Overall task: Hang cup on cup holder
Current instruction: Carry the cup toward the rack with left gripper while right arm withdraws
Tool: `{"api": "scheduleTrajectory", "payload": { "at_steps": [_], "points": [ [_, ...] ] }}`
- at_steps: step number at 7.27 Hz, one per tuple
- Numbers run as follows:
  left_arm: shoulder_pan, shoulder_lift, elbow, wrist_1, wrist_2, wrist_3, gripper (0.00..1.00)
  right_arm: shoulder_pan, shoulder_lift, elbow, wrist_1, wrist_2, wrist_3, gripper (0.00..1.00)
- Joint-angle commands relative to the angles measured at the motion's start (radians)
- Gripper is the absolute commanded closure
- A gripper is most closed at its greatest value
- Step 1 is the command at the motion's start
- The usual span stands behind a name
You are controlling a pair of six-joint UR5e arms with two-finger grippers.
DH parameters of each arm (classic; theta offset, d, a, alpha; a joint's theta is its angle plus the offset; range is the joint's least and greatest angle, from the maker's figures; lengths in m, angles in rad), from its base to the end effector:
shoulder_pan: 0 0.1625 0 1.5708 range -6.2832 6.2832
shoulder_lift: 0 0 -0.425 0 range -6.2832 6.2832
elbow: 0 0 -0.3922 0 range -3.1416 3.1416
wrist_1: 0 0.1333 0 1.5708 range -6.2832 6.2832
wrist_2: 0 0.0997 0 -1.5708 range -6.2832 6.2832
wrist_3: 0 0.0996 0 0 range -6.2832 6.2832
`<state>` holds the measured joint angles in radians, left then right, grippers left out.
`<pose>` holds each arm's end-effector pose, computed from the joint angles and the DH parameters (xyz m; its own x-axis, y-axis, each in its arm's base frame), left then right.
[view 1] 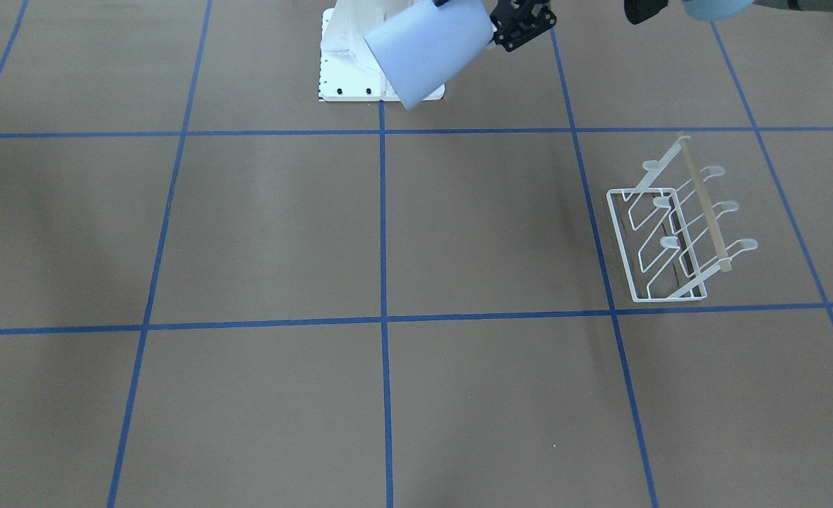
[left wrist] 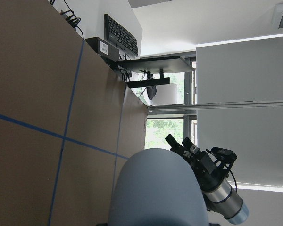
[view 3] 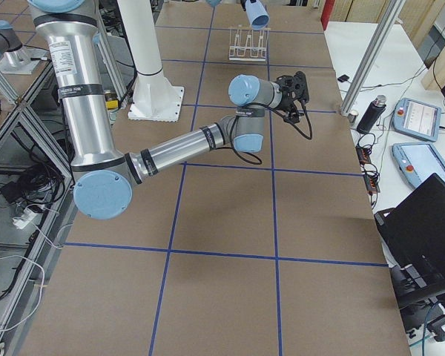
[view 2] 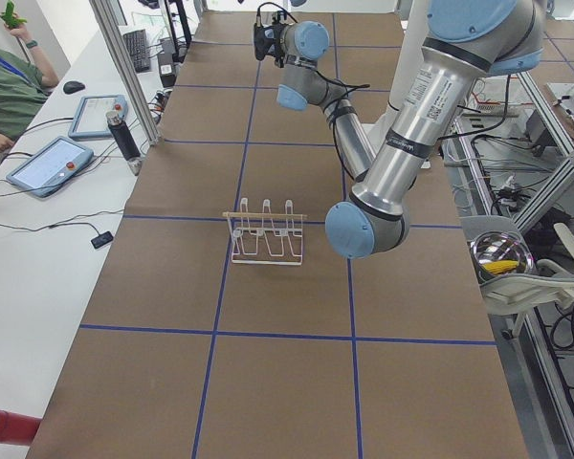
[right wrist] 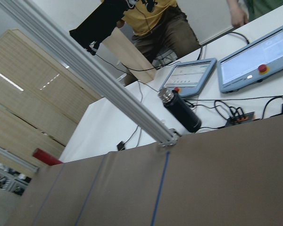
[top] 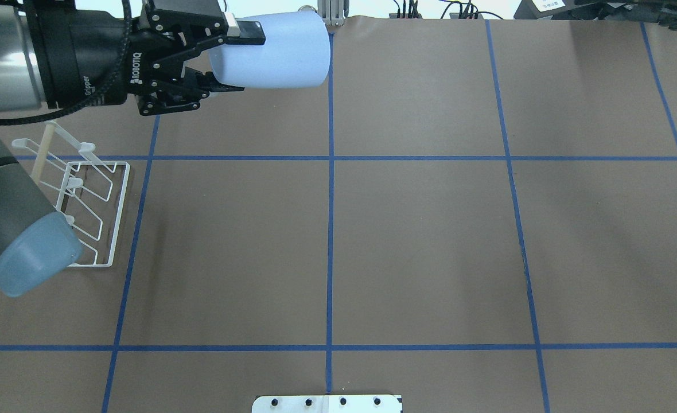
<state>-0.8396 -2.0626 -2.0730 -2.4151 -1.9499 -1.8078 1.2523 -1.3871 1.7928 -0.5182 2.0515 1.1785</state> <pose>0.2470 -0.4198 0.0878 -0.2780 -0.0168 -0.9604 0.3991 0.9075 -0.1313 -0.0853 -0.5373 0.3364 0.2994 -0.1745 0.9380 -0.6317 0.7005 0.3319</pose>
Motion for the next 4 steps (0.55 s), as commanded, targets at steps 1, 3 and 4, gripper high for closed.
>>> {"api": "scheduleTrajectory", "payload": {
  "at_steps": [1, 3, 4],
  "points": [
    [-0.070, 0.001, 0.001, 0.240, 0.000, 0.228, 1.00, 0.050, 0.020, -0.001, -0.325, -0.112, -0.316, 0.00],
    [-0.131, 0.002, -0.012, 0.464, -0.009, 0.417, 1.00, 0.081, 0.016, 0.002, -0.606, -0.094, -0.614, 0.00],
    [-0.154, 0.009, -0.033, 0.625, -0.042, 0.526, 1.00, 0.082, 0.019, -0.025, -0.719, -0.052, -0.693, 0.00]
  ]
}}
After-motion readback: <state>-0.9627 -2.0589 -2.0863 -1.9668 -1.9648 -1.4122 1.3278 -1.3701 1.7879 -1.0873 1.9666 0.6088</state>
